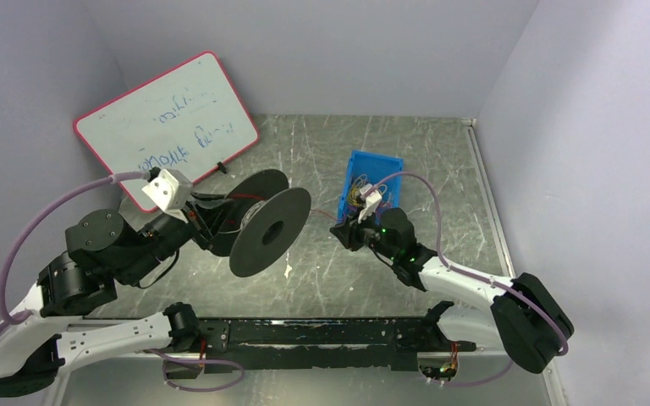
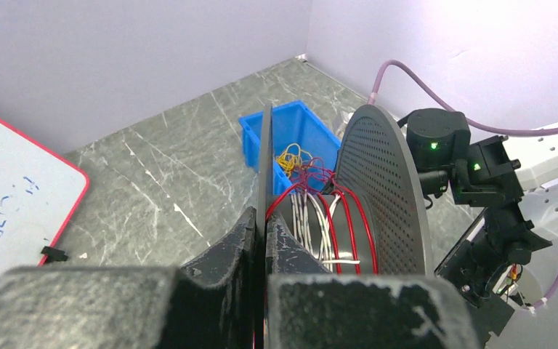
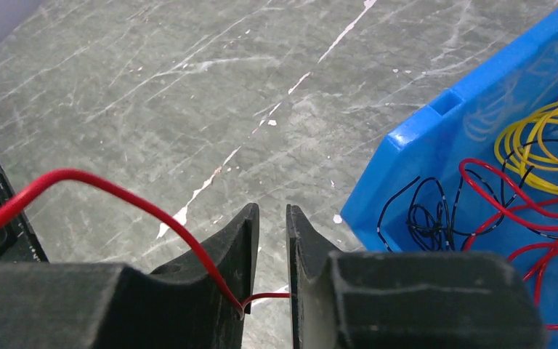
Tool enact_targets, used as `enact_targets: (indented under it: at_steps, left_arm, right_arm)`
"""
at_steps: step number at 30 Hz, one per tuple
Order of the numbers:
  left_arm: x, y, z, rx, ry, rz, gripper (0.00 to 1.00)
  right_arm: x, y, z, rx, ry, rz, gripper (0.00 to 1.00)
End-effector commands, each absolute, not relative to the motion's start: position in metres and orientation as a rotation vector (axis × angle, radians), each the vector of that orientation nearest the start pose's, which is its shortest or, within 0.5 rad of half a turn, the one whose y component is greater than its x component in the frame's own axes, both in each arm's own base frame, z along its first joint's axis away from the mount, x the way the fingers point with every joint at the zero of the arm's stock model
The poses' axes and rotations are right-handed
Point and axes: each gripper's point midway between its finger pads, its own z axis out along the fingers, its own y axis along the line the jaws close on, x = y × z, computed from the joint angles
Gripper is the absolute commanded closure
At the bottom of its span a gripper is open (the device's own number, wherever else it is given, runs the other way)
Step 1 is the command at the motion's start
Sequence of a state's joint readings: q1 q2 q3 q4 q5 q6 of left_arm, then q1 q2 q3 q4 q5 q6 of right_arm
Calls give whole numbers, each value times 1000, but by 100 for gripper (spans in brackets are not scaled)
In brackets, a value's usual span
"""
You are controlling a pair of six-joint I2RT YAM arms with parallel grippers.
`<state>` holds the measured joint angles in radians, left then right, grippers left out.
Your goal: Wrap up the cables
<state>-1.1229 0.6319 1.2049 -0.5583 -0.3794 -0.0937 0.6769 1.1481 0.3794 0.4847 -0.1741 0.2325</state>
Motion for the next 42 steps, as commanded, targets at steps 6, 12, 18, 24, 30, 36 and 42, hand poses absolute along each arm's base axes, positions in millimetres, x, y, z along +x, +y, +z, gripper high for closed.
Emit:
enact_targets:
  at_steps: [6,12,18,24,30,36,42]
  left_arm:
    - [156,-162,462,357,1396,-709,93]
    - [162,-152,476,252,1363,-709,93]
    - [179,-136,483,69,1353,-663,93]
    - [193,-137,480,-16,1368,-603,93]
    - [211,-153,459,1,1428,-485,93]
    - [225,-160,421,13,1504,-351,93]
    - [239,-163,381,-3,1578,-187,93]
  right_arm:
    - [242,252,124,-522,1832,842,100]
    - [226,259,115,-518,1833,920,100]
    - [198,280,90,-535,1882,949,100]
    - [164,317,74,-614,1917,992,100]
    - [143,347,74,-704,1908,972,100]
    - [133,368,100,-726,1856,967,100]
    - [124,386,139,-760,1791,967,100]
